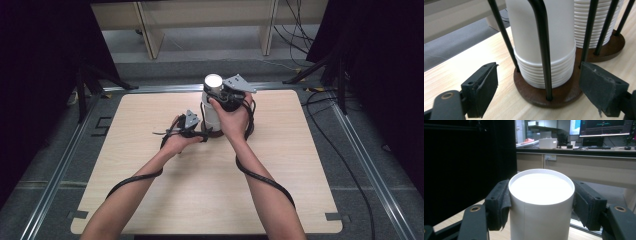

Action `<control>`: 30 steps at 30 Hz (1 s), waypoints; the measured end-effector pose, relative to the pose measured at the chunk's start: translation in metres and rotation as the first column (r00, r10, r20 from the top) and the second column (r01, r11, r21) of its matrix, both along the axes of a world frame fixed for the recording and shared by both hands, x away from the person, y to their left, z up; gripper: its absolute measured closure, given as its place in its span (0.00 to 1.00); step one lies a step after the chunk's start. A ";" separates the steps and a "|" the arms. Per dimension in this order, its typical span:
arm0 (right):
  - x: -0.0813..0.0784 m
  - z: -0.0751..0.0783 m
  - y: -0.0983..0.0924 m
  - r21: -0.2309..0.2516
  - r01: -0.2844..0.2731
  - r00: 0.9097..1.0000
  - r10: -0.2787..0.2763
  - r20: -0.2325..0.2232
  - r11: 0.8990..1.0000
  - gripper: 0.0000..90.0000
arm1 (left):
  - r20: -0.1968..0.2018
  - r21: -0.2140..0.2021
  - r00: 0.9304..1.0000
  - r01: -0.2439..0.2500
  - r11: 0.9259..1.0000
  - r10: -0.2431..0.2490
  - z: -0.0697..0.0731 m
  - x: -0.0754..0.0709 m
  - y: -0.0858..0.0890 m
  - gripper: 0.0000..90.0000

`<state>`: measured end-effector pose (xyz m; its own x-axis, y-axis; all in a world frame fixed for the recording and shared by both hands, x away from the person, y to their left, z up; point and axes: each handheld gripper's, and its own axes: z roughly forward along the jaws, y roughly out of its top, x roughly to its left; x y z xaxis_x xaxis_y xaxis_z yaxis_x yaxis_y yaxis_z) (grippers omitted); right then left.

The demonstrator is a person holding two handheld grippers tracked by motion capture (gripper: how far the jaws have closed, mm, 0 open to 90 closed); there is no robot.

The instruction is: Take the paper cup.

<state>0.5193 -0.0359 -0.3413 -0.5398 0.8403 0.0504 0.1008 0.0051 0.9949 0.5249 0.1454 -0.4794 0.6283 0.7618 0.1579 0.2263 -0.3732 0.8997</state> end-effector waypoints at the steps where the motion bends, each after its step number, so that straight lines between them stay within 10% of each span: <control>1: 0.000 0.000 0.000 0.000 0.000 1.000 0.000 0.000 1.000 0.39 | 0.000 0.000 1.000 0.000 1.000 0.000 0.000 0.000 0.000 0.17; 30: -0.045 -0.005 -0.027 0.118 -0.083 0.992 0.093 -0.086 0.990 0.39 | 0.029 -0.067 0.999 0.020 0.998 -0.019 0.016 -0.070 0.053 0.16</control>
